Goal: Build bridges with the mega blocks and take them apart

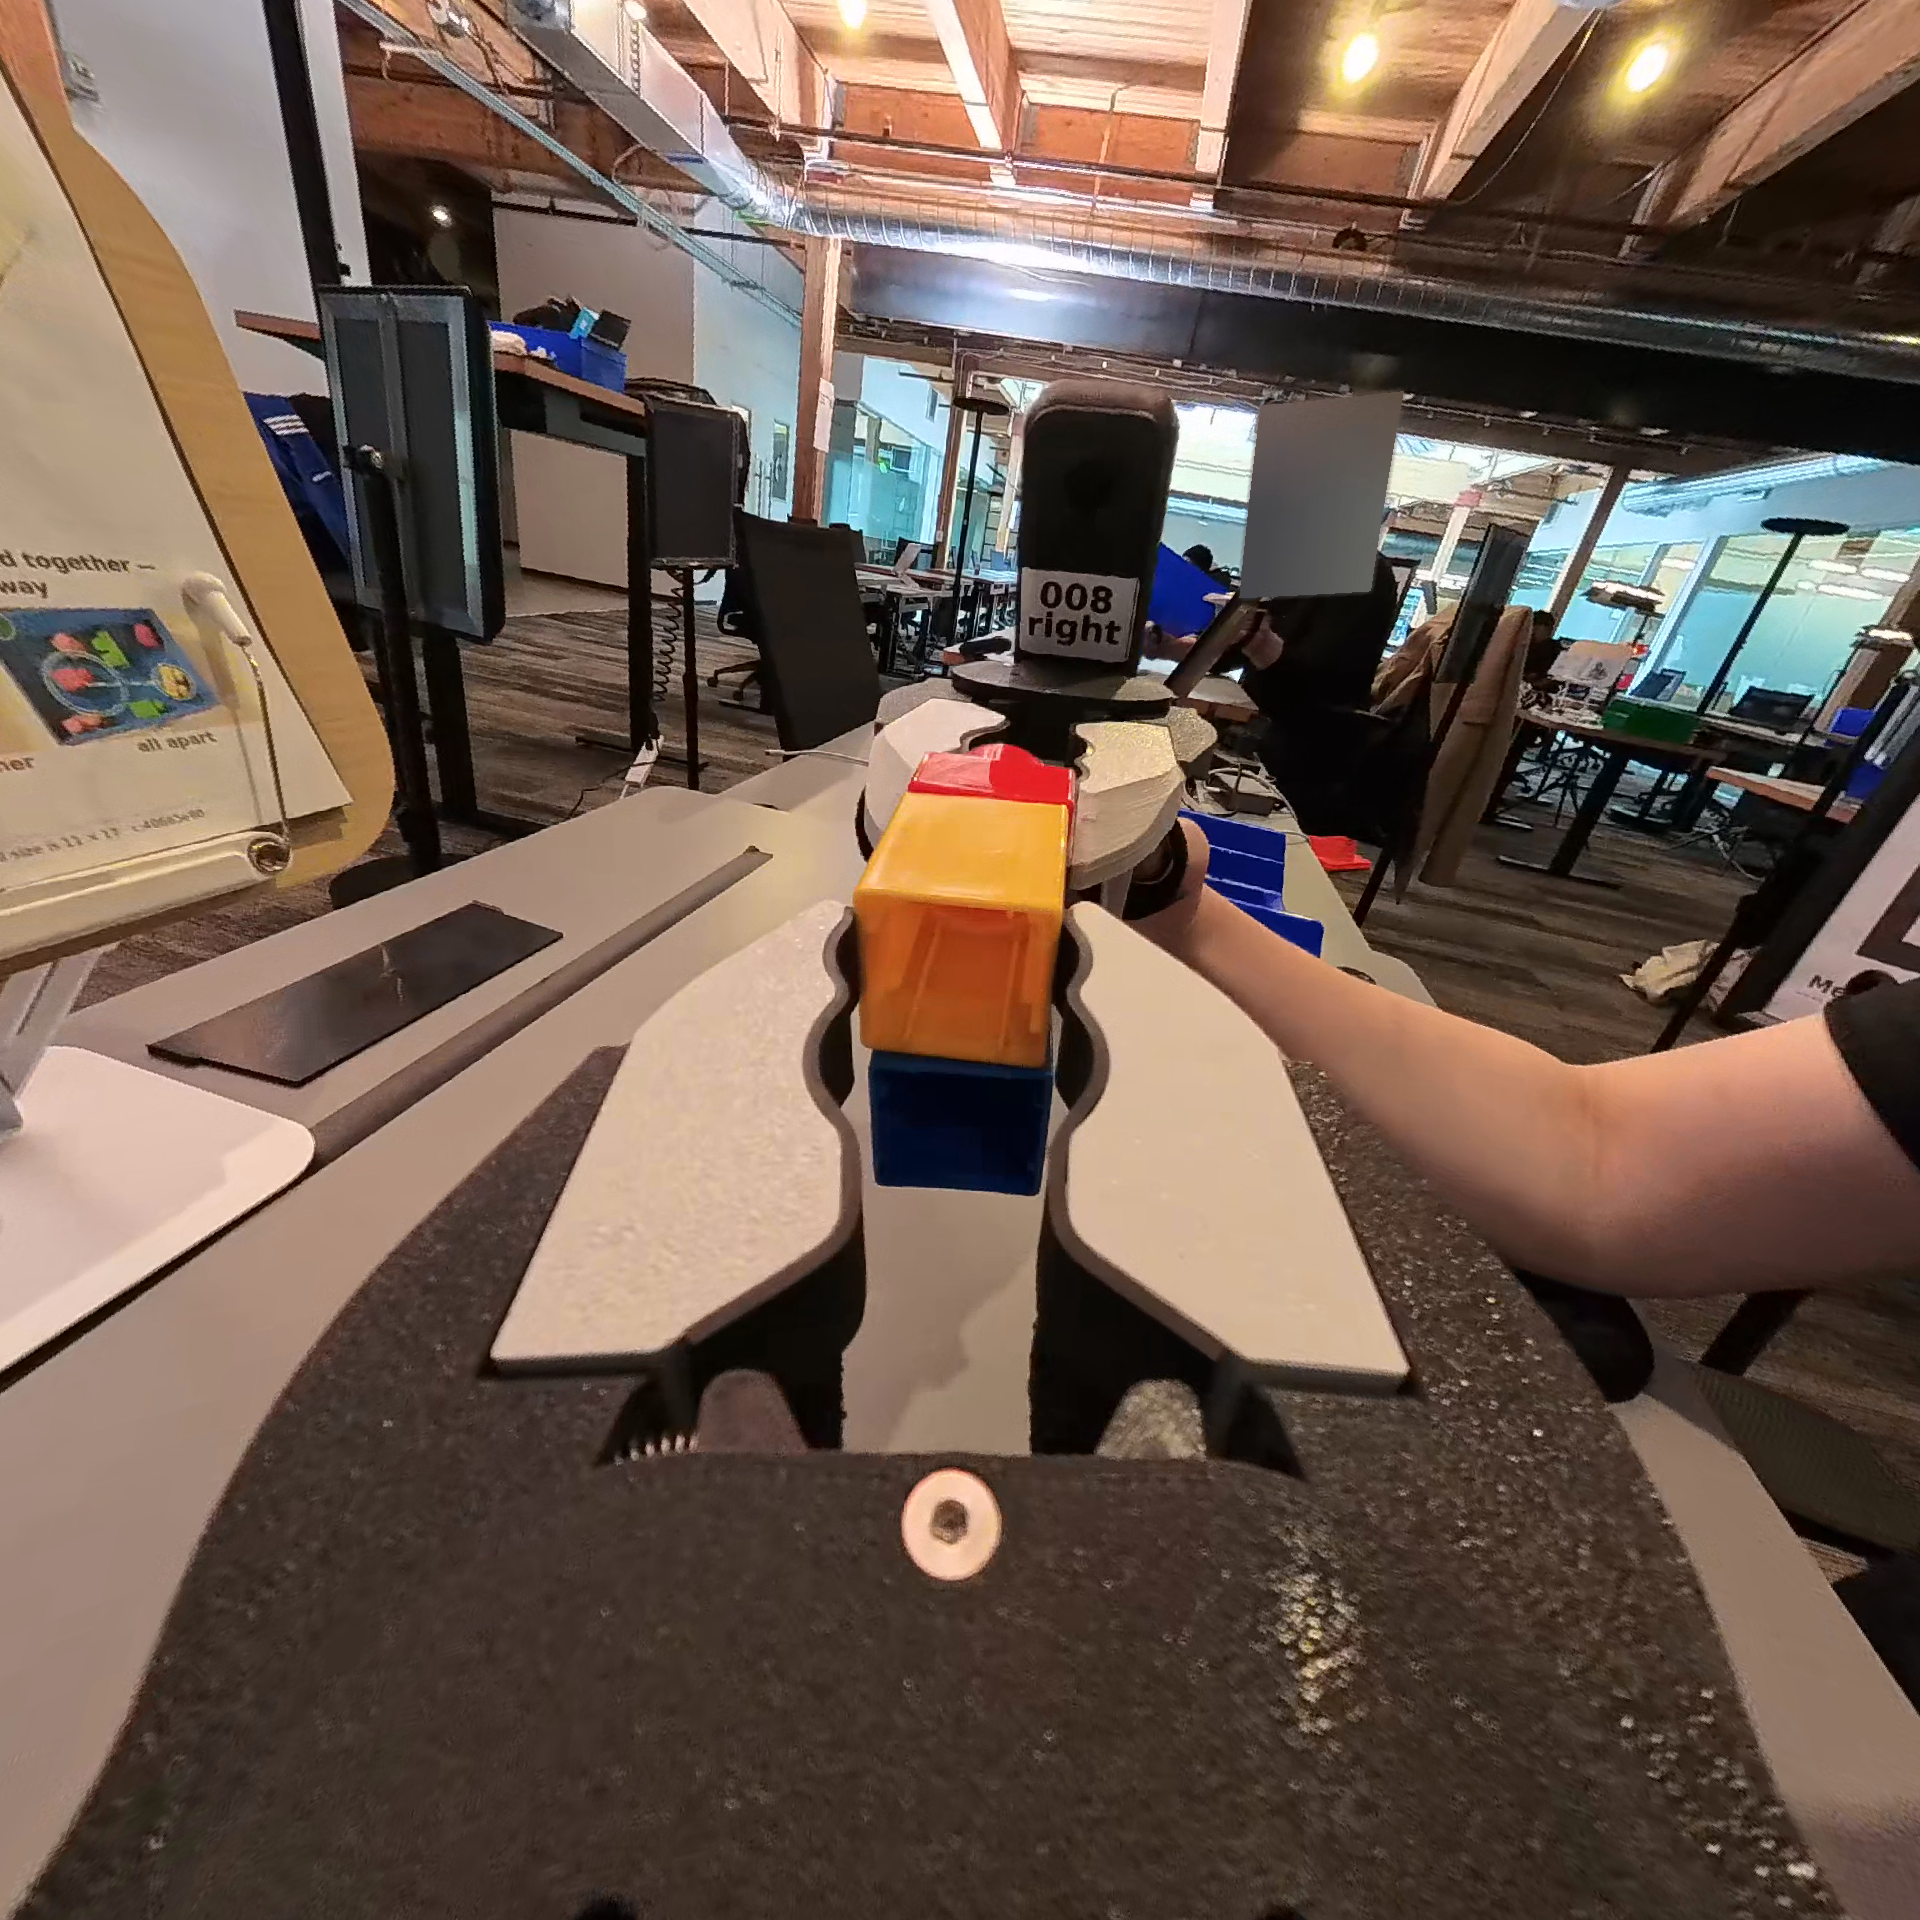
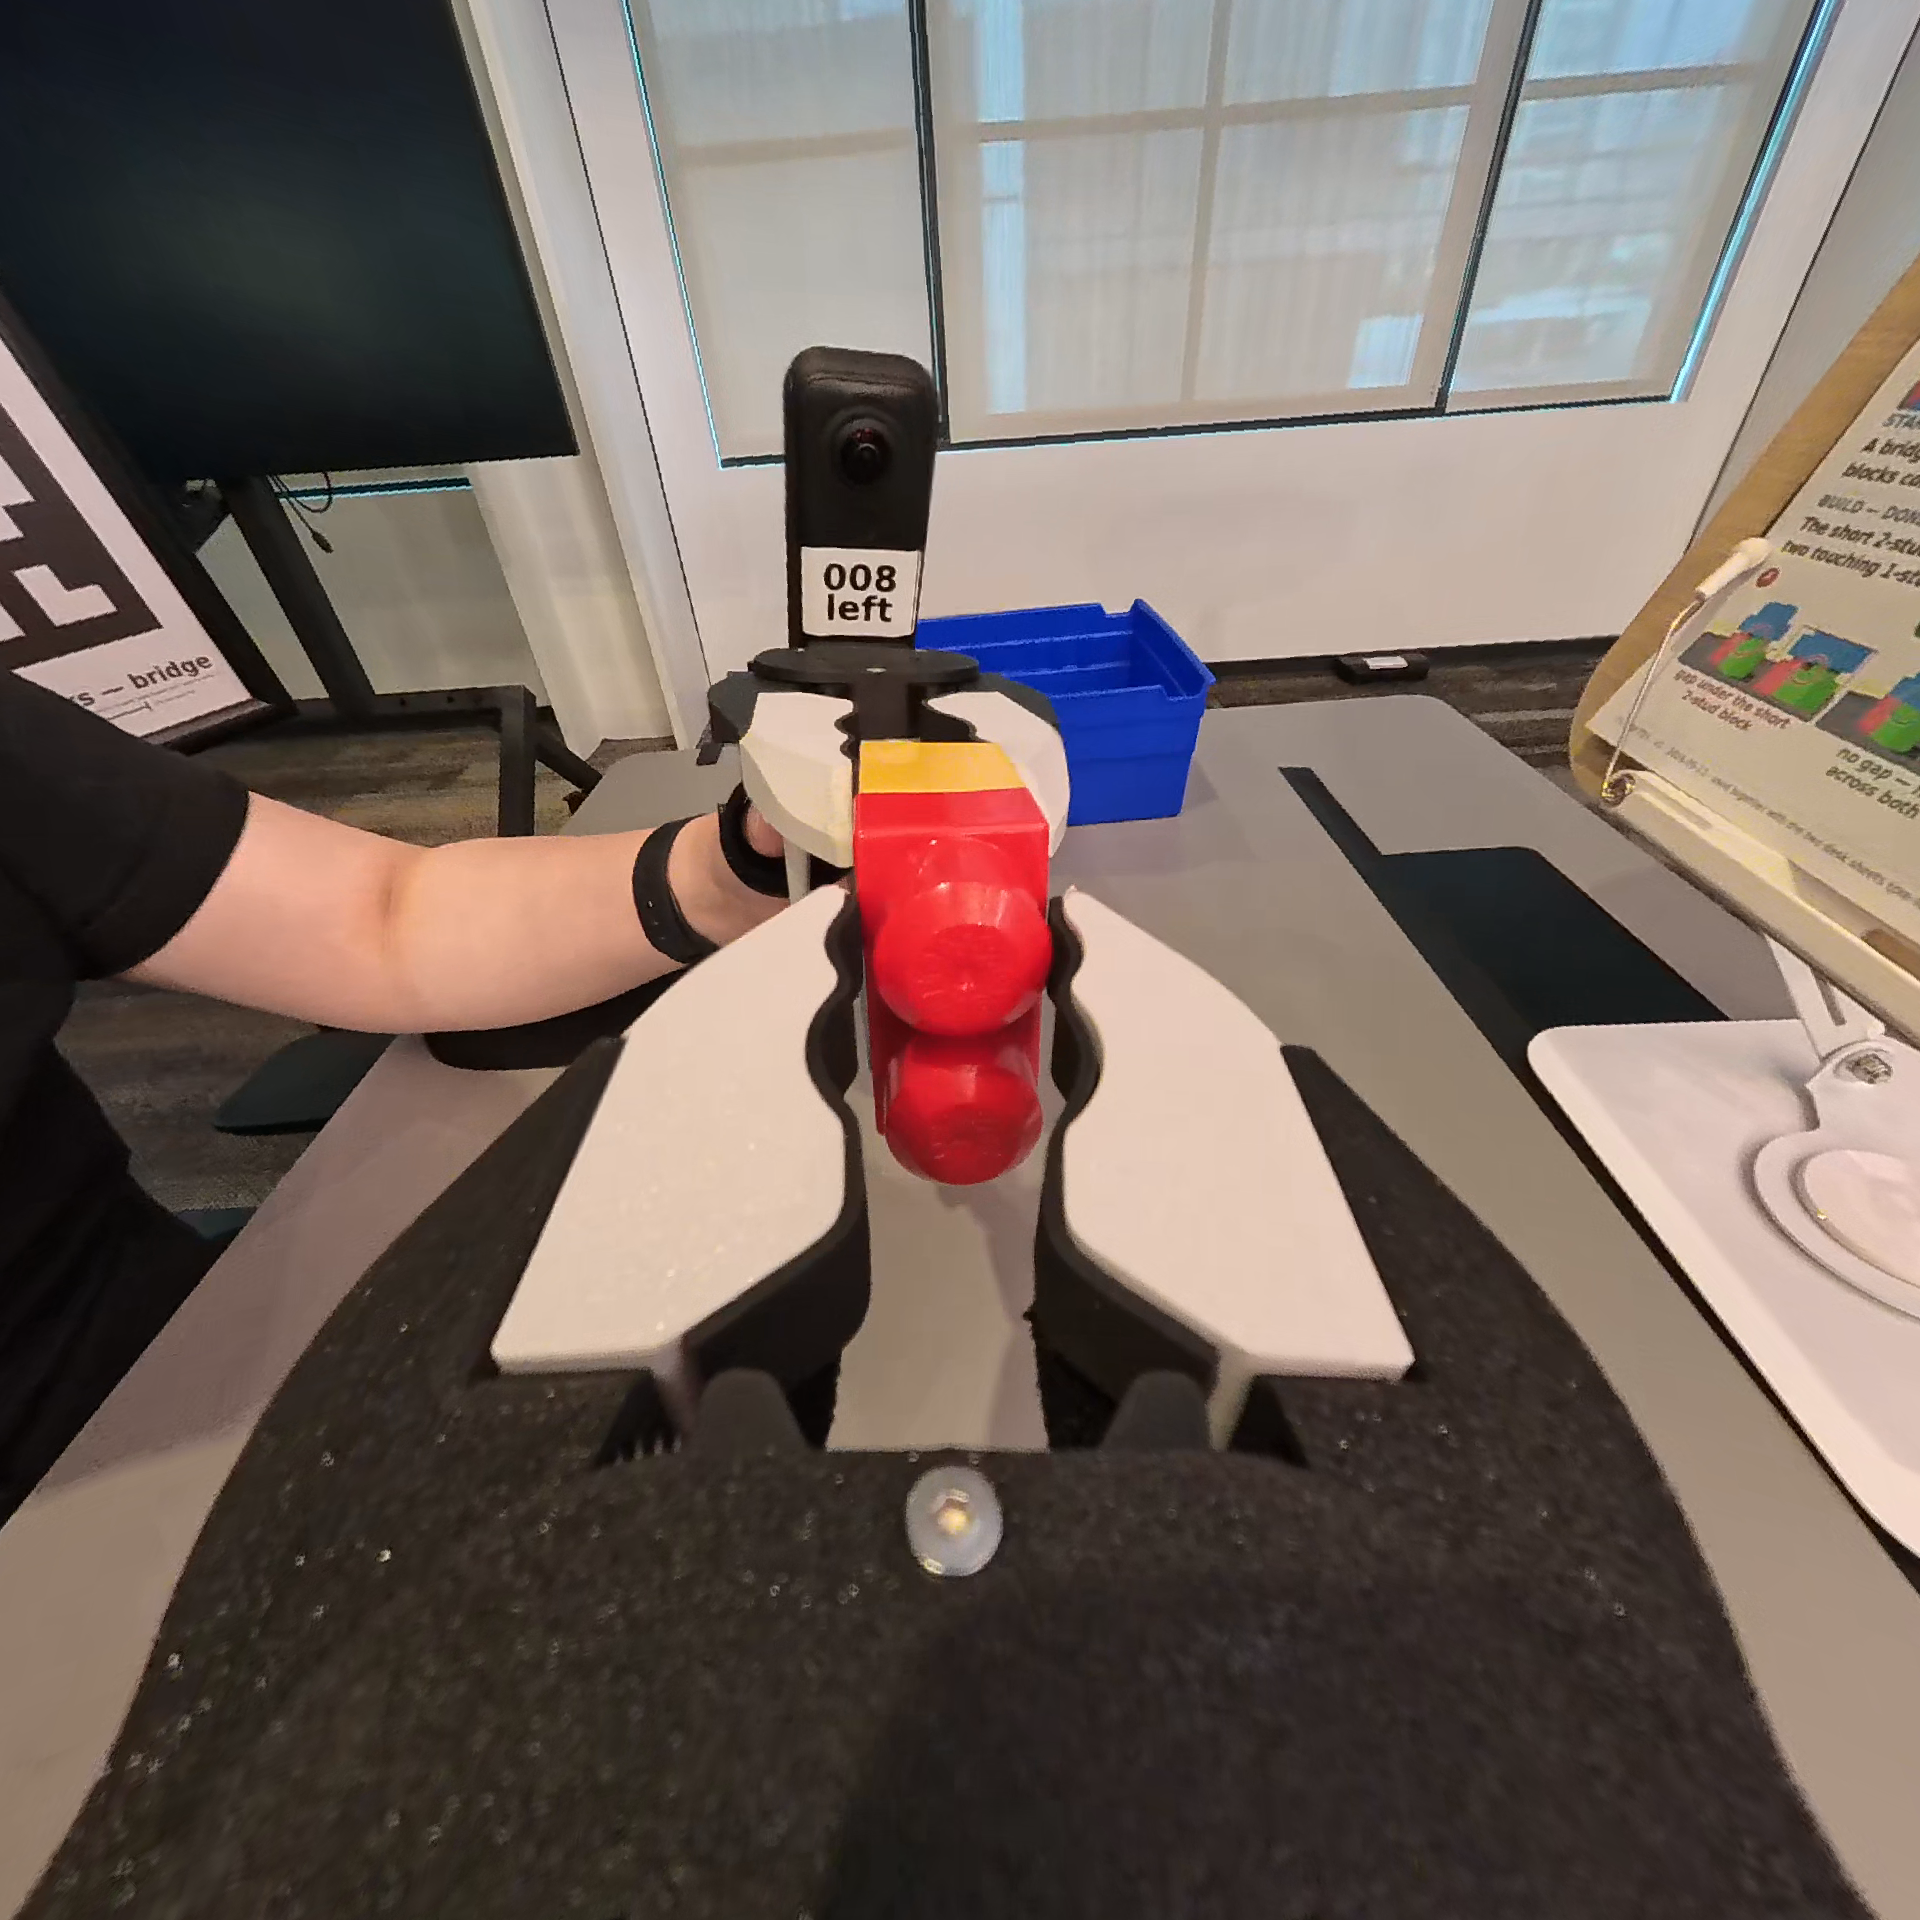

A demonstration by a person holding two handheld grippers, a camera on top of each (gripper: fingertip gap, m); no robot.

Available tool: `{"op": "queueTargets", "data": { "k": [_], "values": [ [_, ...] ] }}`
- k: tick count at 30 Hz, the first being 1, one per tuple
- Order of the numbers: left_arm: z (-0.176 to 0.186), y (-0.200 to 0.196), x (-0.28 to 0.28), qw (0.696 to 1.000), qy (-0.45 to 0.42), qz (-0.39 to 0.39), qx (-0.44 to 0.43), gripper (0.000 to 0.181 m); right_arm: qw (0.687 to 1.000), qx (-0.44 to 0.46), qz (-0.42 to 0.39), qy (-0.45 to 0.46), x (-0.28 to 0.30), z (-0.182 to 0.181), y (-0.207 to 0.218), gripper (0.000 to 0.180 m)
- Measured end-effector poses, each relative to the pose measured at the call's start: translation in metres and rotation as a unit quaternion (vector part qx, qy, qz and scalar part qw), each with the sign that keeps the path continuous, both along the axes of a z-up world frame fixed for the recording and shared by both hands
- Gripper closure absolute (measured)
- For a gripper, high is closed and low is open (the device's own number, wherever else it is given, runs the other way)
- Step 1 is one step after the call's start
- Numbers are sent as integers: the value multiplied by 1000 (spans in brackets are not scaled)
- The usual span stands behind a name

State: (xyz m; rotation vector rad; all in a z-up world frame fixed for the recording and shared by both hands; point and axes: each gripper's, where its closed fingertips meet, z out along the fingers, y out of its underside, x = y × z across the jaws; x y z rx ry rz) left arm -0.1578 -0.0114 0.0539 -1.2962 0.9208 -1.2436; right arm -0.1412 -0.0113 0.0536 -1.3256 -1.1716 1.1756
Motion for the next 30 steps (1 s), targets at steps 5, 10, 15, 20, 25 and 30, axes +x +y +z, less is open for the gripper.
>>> {"op": "queueTargets", "data": {
  "k": [5, 10, 15, 20, 25, 30],
  "values": [
    [1, -4, -1, 1000, 11, -3, 10, 146, 1000, -4, 6, -20, -1, 0, -5, 147],
    [0, -7, 0, 999, 28, 3, 32, 146, 999, -24, 25, -29, 0, -3, -8, 147],
    [-2, -5, 0, 1000, 17, 2, 24, 146, 999, -35, 22, -28, -1, -5, -6, 147],
    [0, 0, -1, 1000, 17, 7, 7, 145, 999, -45, 15, -16, -3, -4, -1, 147],
    [14, 9, -19, 998, -29, -4, -52, 113, 997, -80, -8, 7, -5, -3, 12, 147],
    [-2, 13, -19, 995, -21, -24, -95, 121, 992, -117, -28, 48, 13, 6, 24, 147]
  ]
}}
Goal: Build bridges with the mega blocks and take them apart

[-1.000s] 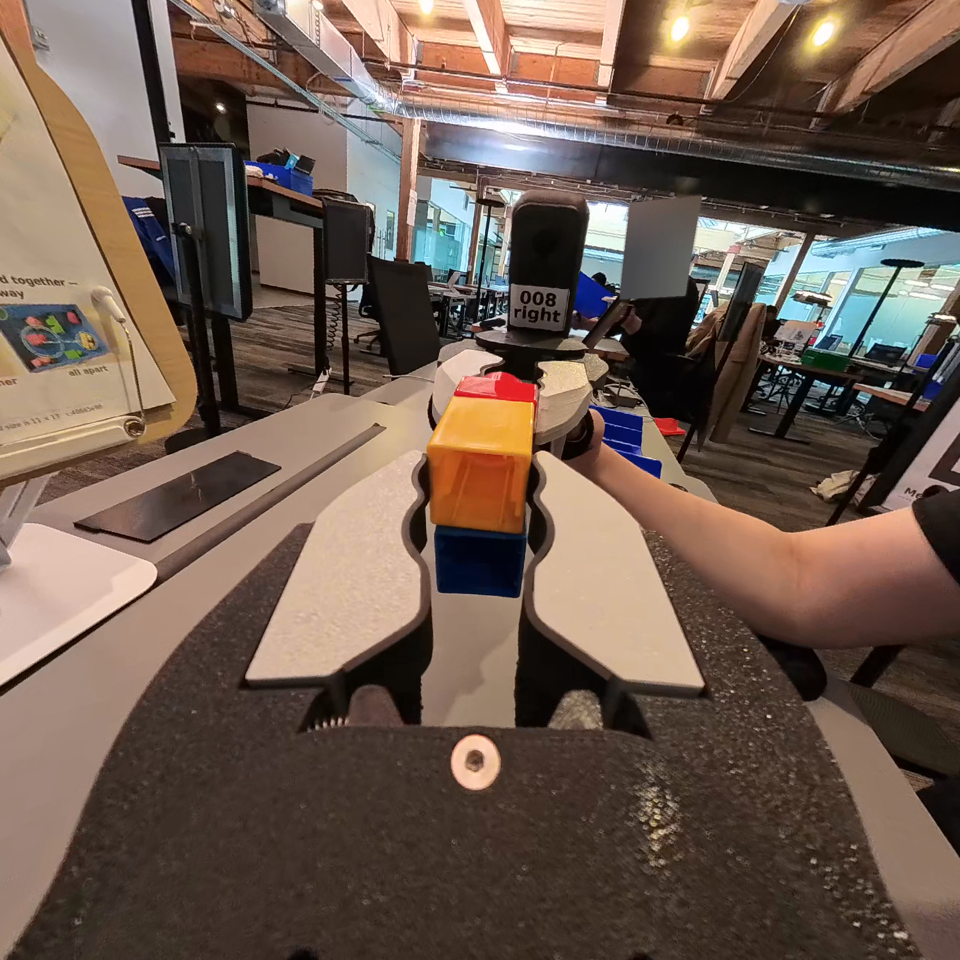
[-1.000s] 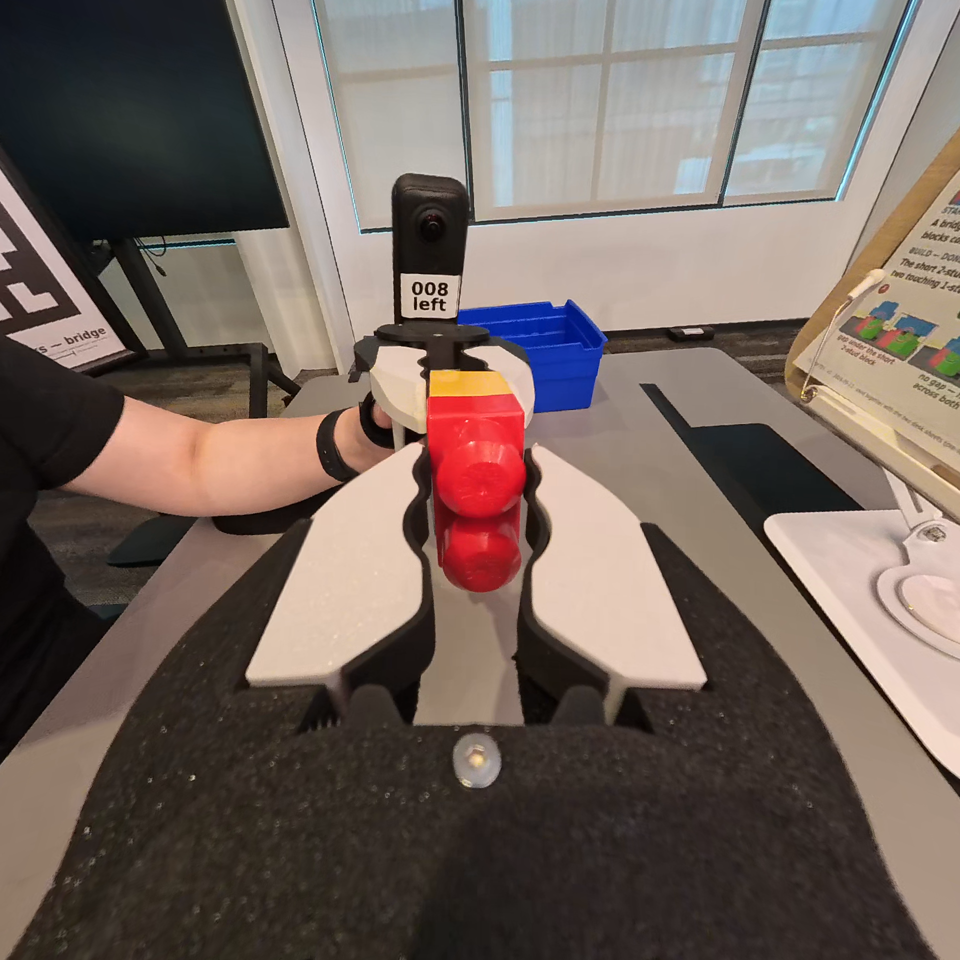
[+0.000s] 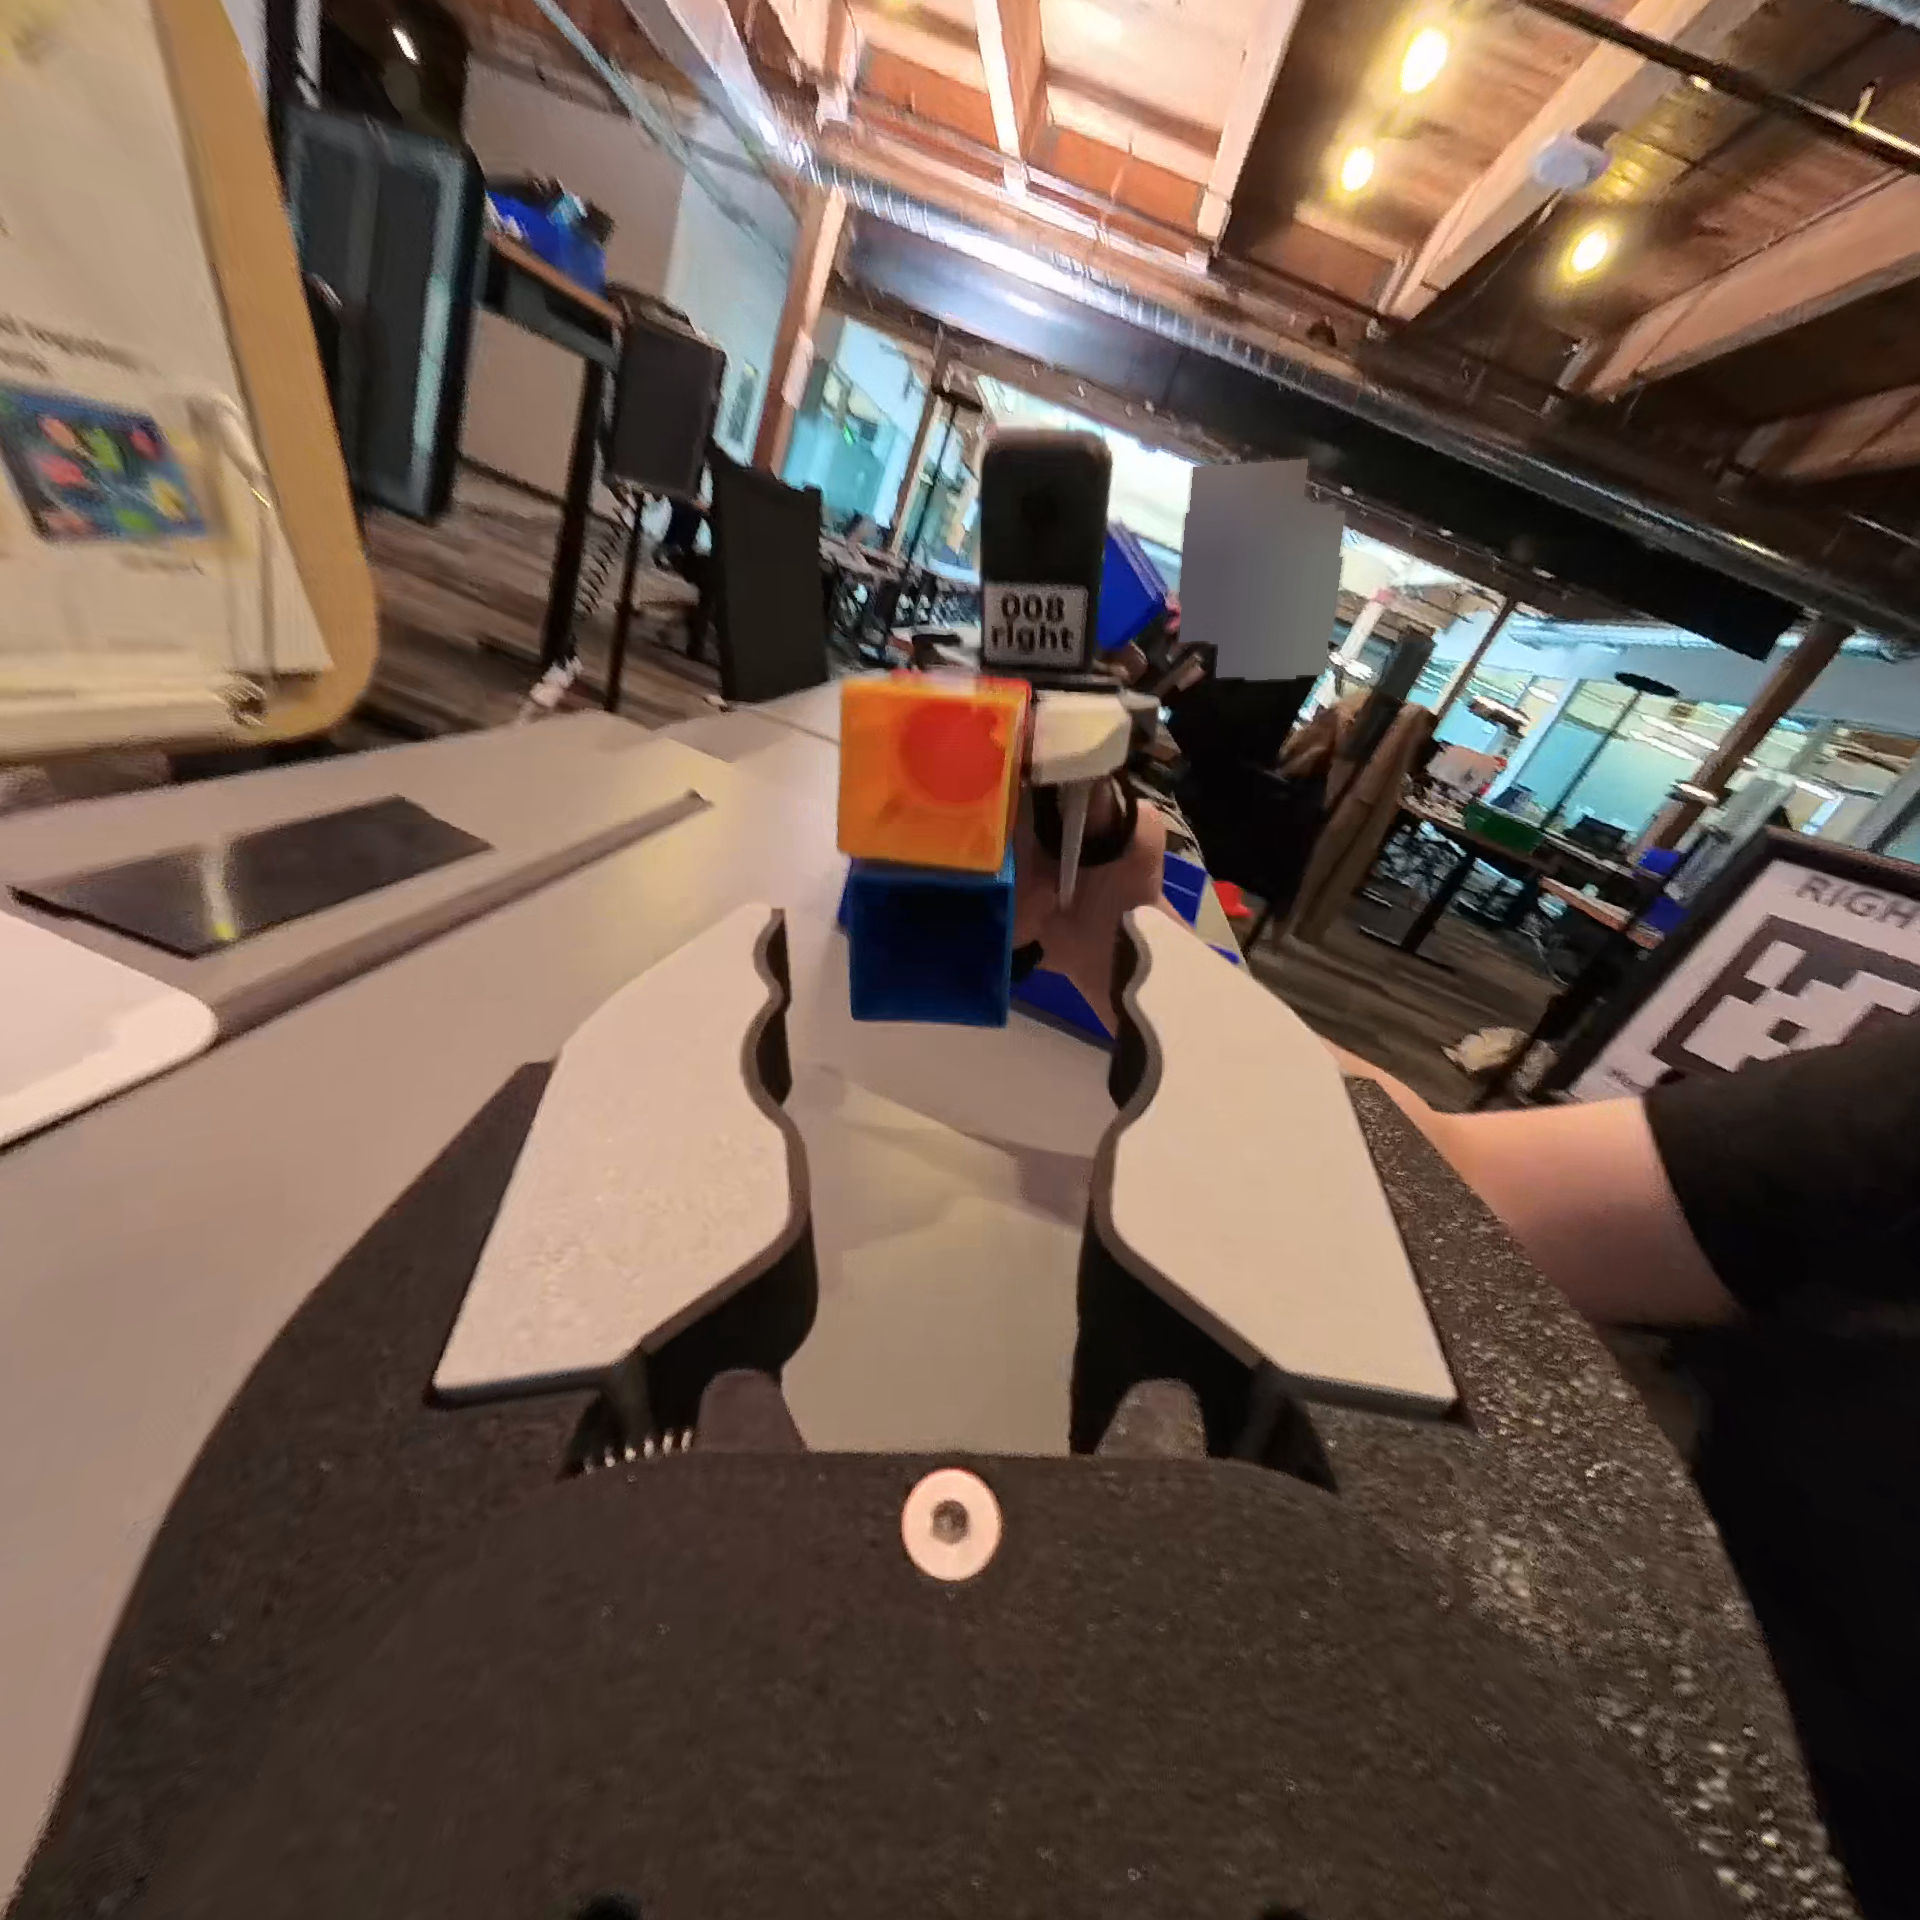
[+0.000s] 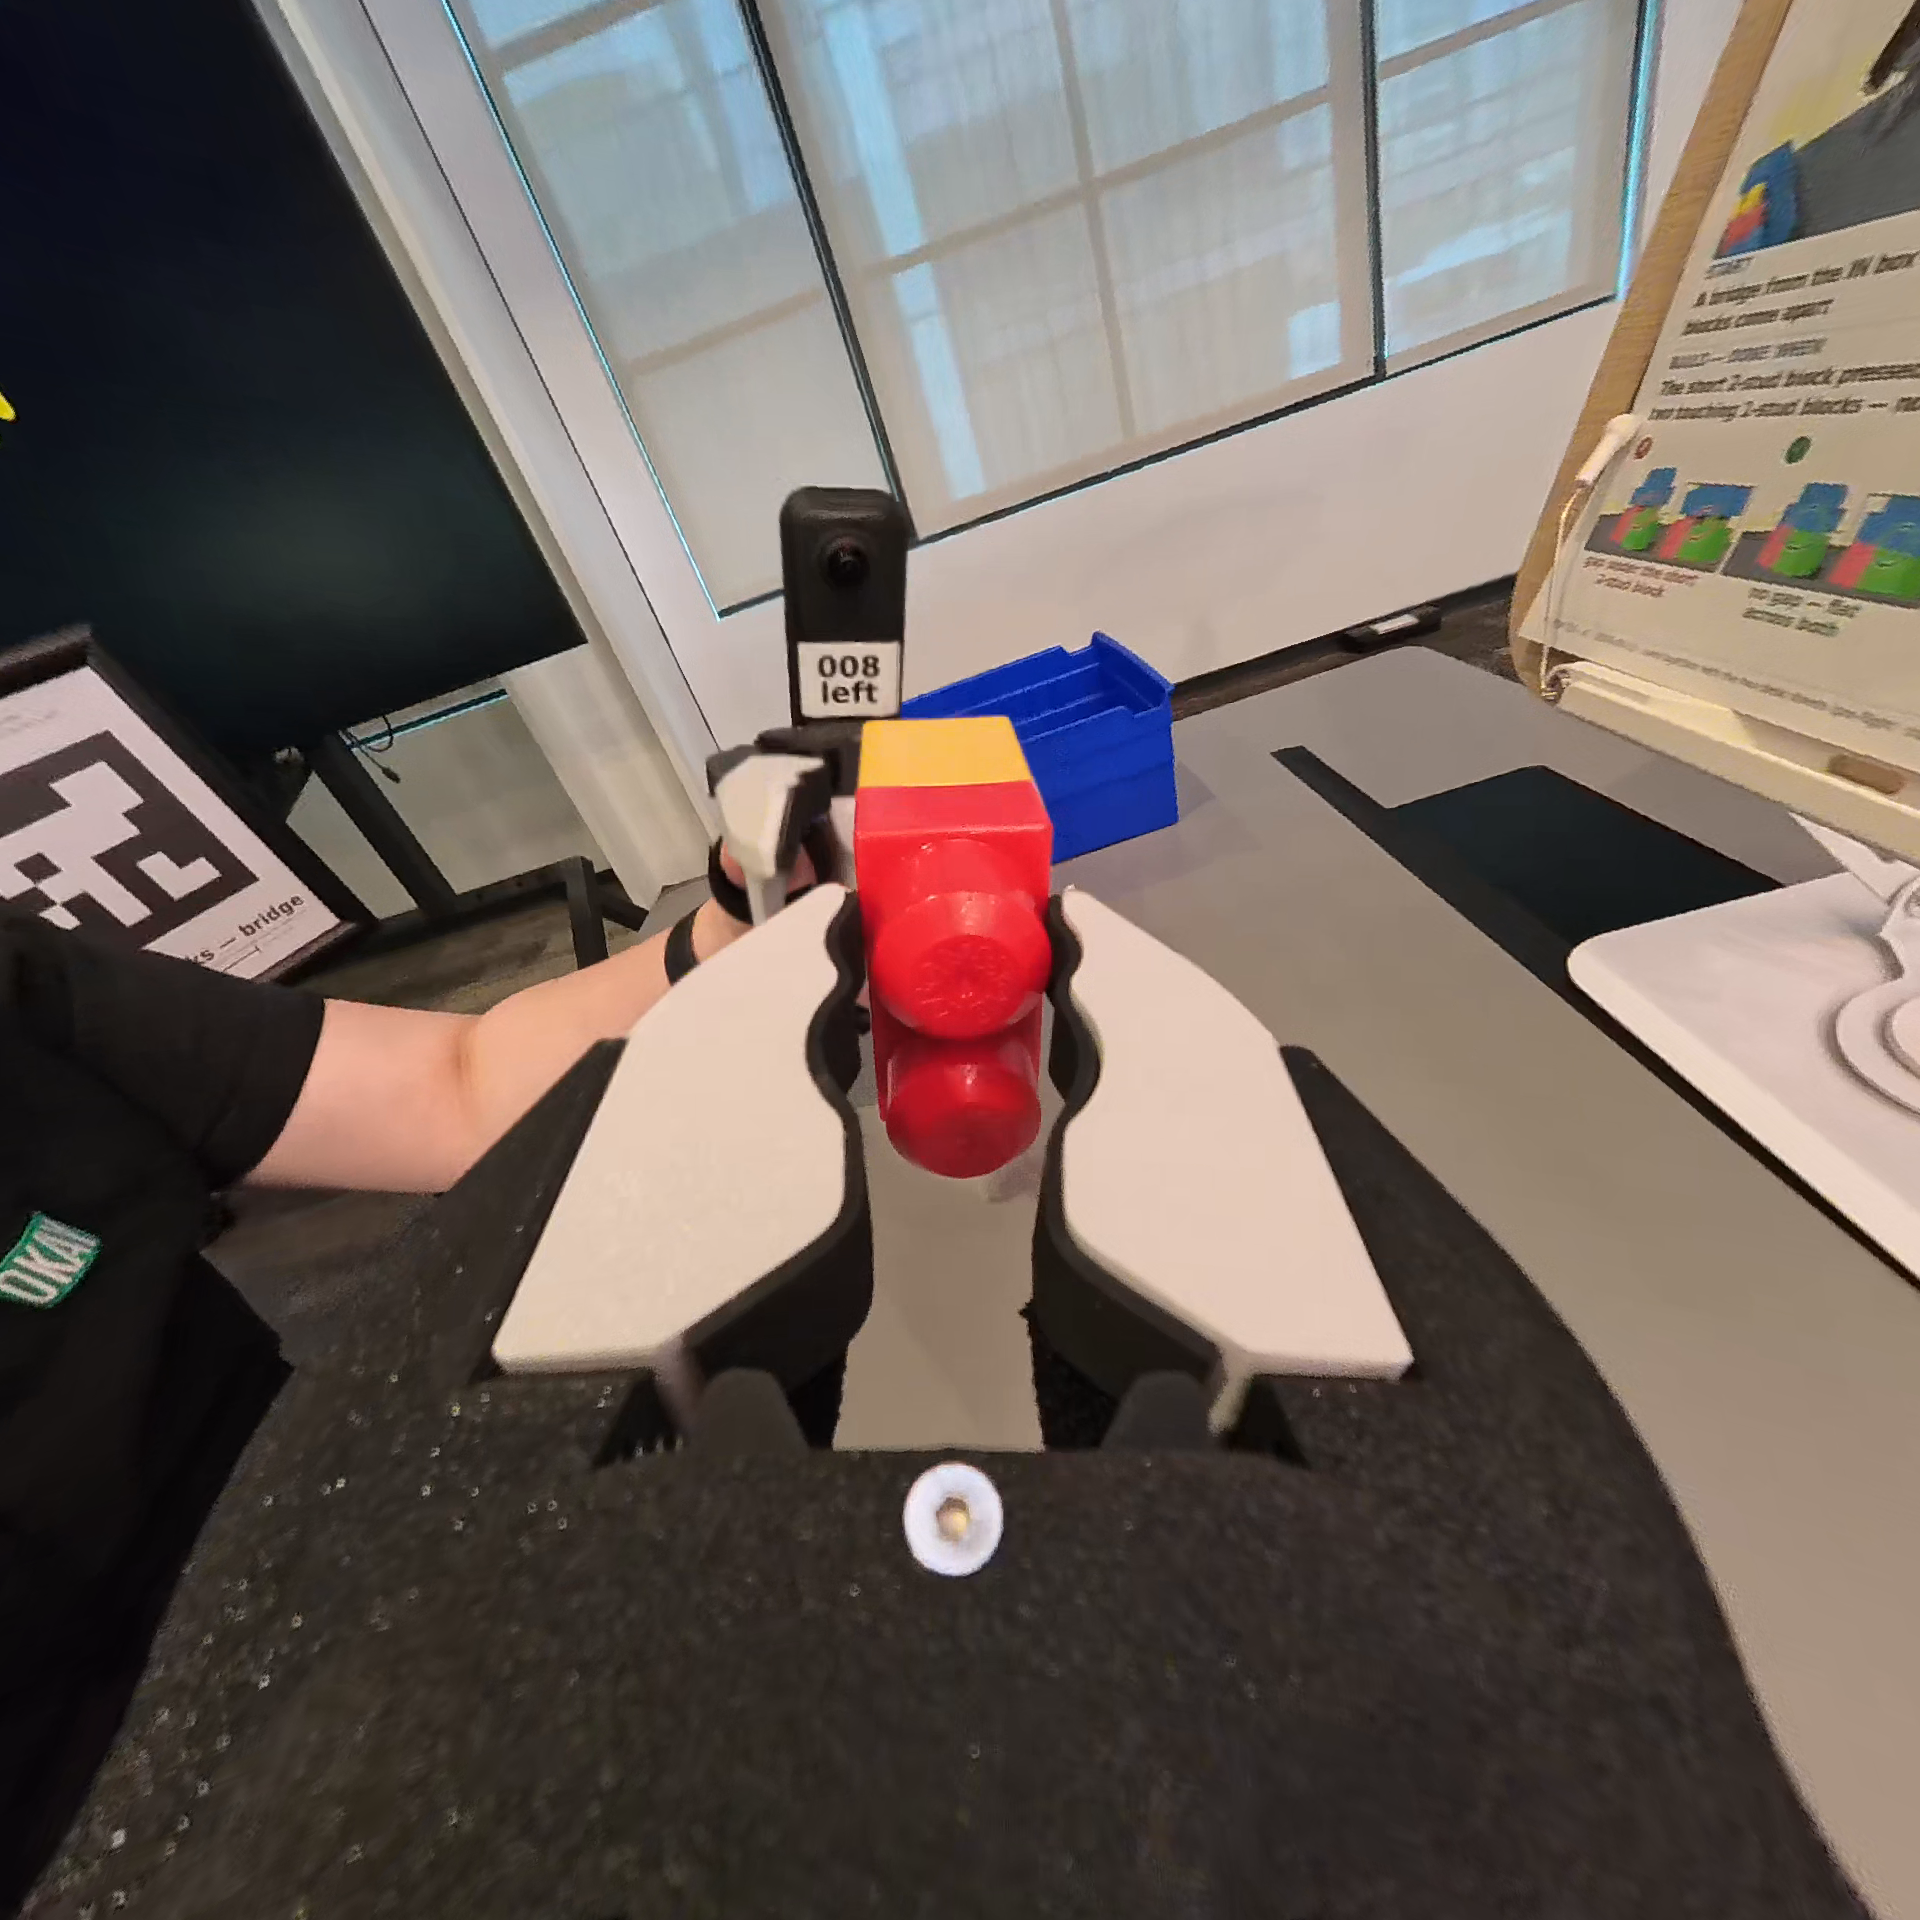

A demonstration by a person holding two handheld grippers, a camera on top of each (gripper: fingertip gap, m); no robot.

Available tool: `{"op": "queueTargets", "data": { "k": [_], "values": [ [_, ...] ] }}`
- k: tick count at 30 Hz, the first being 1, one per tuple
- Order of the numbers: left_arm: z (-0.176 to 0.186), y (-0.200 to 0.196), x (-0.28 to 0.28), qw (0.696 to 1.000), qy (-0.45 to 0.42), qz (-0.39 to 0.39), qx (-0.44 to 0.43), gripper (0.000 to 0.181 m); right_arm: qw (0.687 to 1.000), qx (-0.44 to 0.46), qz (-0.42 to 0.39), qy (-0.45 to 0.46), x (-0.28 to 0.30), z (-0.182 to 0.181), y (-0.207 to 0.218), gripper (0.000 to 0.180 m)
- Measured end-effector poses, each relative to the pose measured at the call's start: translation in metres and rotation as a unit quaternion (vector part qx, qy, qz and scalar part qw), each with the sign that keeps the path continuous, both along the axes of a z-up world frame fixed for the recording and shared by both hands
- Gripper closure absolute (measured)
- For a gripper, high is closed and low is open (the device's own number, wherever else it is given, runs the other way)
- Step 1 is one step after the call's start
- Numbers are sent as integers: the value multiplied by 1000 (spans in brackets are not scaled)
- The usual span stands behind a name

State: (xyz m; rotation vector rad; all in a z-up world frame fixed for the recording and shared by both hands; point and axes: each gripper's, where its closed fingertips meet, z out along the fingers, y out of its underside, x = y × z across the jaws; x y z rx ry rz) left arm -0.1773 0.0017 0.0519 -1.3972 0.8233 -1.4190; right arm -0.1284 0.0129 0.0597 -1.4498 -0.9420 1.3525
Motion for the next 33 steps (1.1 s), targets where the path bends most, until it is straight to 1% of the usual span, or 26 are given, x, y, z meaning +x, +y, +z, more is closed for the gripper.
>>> {"op": "queueTargets", "data": {
  "k": [4, 7, 8, 12, 13, 14, 15, 17, 20, 23, 25, 28, 33],
  "values": [
    [-14, -7, 21, 999, 14, -32, -26, 126, 1000, 1, 8, 0, -1, 1, -3, 147],
    [-18, -7, 27, 999, 18, -31, -27, 142, 1000, 2, 17, -7, -5, -2, -5, 147],
    [-18, -6, 26, 999, 15, -26, -22, 145, 1000, 0, 19, -6, -7, -1, -6, 147],
    [-14, -4, 22, 1000, 9, -15, -16, 146, 1000, -3, 12, -3, -9, 1, -5, 147],
    [-11, -3, 21, 1000, 5, -10, -17, 146, 1000, 1, -3, -6, -9, 2, -2, 138],
    [-8, -1, 19, 1000, -2, -2, -17, 146, 1000, 8, -25, -15, -9, 0, 2, 122],
    [-4, 0, 16, 1000, -13, 4, -18, 146, 999, 18, -41, -31, -8, -3, 5, 114],
    [4, 3, 9, 999, -34, 15, -20, 146, 997, 26, -49, -51, -8, -8, 6, 113],
    [8, 3, 5, 999, -41, 13, -18, 146, 999, 10, -20, -27, -17, -3, -1, 118],
    [9, 0, 7, 999, -39, 7, -15, 146, 999, 2, -13, -38, -23, -8, -2, 124],
    [9, 0, 9, 999, -37, 10, -13, 146, 999, 7, 14, -28, -25, -6, -9, 146],
    [10, -3, 8, 999, -43, -5, -20, 146, 1000, 10, 23, -18, -25, -3, -11, 147],
    [7, -10, 12, 1000, -14, -10, 4, 146, 998, 13, 44, -38, -22, -6, -18, 147]
  ]
}}
